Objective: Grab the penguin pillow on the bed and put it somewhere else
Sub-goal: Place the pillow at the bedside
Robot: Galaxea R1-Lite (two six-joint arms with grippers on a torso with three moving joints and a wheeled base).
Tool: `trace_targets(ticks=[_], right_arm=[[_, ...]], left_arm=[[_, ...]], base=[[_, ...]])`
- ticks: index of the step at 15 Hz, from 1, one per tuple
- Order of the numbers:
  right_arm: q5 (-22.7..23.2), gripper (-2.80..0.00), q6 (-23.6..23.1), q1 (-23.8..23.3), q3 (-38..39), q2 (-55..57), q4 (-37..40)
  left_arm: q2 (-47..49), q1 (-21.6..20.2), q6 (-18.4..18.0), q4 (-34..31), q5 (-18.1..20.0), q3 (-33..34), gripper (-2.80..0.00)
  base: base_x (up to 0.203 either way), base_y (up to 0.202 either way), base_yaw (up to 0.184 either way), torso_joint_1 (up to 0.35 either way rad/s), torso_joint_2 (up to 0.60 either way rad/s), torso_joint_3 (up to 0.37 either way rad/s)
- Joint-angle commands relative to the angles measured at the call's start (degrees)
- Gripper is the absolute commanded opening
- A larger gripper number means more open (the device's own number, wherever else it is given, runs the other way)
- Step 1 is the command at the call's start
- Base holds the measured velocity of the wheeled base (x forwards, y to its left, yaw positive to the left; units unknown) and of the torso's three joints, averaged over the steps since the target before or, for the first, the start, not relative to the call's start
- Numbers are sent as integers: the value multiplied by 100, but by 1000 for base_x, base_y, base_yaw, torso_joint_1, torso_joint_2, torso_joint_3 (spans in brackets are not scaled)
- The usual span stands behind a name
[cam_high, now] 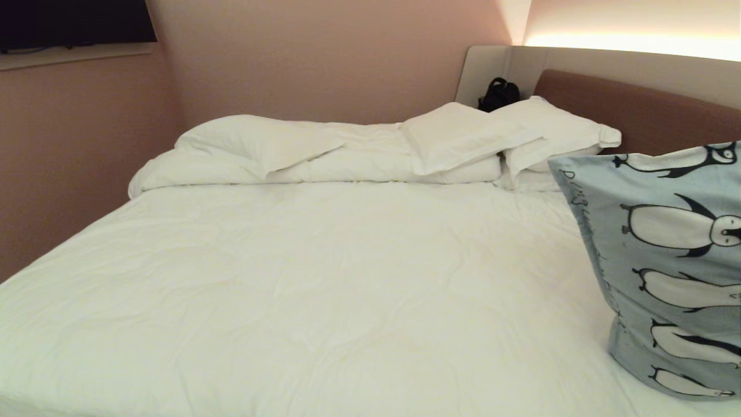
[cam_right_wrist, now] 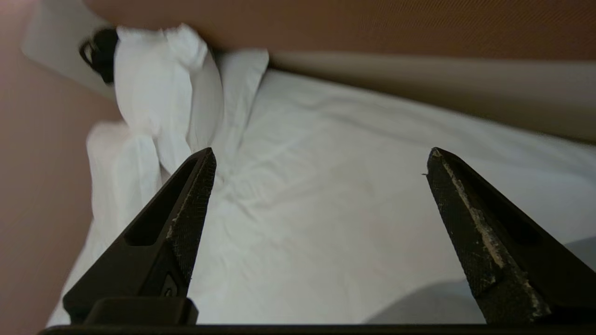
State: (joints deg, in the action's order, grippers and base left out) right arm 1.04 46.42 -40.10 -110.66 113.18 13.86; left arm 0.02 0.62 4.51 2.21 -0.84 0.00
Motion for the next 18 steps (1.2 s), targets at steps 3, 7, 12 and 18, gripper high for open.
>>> trace_targets(ticks=[3,7,12,18], right_arm=[[-289,0,-132,-165,2,-206,-194],[-637,0,-546,8,0,768,-925],[-878,0,-1044,153,-17,1525,-1979],[-868,0,-1158,239,48,799,-1955]], left_arm=[[-2,-1,6,-1,-4,0,-280],[-2,-1,6,6,-4,0,-280],[-2,-1,6,1,-4,0,-280],[-2,-1,-2,-1,-4,0,-280]], base=[[0,0,0,0,0,0],[0,0,0,0,0,0],[0,0,0,0,0,0],[0,0,0,0,0,0]])
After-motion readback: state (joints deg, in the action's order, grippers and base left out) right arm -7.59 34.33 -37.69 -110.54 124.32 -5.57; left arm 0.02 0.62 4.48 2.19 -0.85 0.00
